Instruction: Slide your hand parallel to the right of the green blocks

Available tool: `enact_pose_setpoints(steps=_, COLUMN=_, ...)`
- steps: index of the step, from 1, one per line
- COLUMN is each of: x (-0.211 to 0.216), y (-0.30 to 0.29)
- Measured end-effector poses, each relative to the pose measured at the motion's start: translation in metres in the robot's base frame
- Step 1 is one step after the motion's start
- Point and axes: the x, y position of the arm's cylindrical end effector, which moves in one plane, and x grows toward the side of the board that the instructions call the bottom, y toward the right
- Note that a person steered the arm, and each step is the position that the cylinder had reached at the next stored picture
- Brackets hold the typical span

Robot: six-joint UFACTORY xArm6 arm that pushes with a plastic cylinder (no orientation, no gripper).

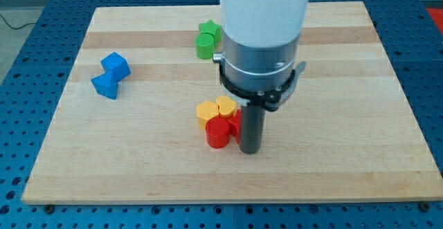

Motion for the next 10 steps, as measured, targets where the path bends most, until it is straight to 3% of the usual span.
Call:
enact_pose_setpoints(steps=2, x=-0.005, y=0.011)
enact_pose_setpoints(steps=4, x=0.030, y=0.017)
enact_pose_setpoints(steps=6, x=0.031, y=0.017)
enact_pose_setpoints(steps=7, x=0.033, y=0.067)
enact_pose_setpoints(steps=8, x=0.030, y=0.157)
enact_pose_setpoints(steps=9, x=-0.008, y=0.236)
enact_pose_setpoints(steps=10, x=-0.112, y=0.248)
